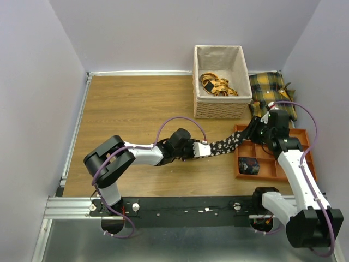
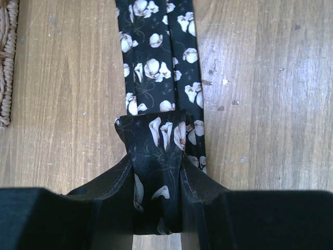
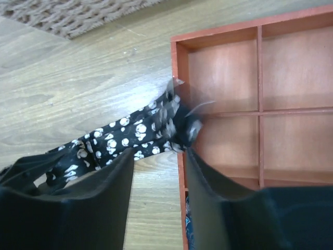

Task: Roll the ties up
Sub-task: Roll the tie at the center of the board.

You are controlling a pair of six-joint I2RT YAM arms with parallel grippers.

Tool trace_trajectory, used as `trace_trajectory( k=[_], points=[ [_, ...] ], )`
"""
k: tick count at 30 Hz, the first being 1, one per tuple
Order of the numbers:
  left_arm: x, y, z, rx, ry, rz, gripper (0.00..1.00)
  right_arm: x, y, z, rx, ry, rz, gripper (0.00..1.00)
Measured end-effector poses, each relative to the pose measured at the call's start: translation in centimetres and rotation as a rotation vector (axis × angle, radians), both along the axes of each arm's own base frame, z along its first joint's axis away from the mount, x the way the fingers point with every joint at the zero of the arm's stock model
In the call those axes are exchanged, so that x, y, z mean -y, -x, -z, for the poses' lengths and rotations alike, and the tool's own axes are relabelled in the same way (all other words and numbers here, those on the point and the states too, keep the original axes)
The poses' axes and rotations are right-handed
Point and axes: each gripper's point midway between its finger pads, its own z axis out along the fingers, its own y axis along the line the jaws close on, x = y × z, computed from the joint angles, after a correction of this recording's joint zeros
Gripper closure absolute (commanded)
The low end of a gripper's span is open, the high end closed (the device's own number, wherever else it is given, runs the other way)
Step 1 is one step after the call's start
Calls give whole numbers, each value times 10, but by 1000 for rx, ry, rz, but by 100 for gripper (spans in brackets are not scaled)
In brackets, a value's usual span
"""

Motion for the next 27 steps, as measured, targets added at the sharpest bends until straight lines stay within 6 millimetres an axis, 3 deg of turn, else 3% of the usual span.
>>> trace_trajectory(
  k=[3, 6, 9, 12, 20, 23, 27],
  points=[
    [0, 1, 0, 7, -7, 10, 100, 1, -3, -1, -17, 22, -17, 42],
    [-3, 2, 0, 32, -32, 32, 100, -2, -6, -17, 33, 29, -59, 43],
    [-11, 3, 2, 88, -97, 80, 100, -17, -16, -44, 108, -18, -136, 47],
    [-16, 0, -1, 176, -199, 154, 100, -36, -22, -48, 120, -88, -214, 48],
    [-43, -13, 2, 278, -444, 267, 100, -104, -5, 9, -99, -212, -403, 49],
    [-50, -14, 1, 258, -493, 283, 100, -127, -1, 24, -154, -246, -451, 48],
    [-55, -13, 1, 192, -498, 260, 100, -154, 12, 61, -250, -327, -487, 47]
  ],
)
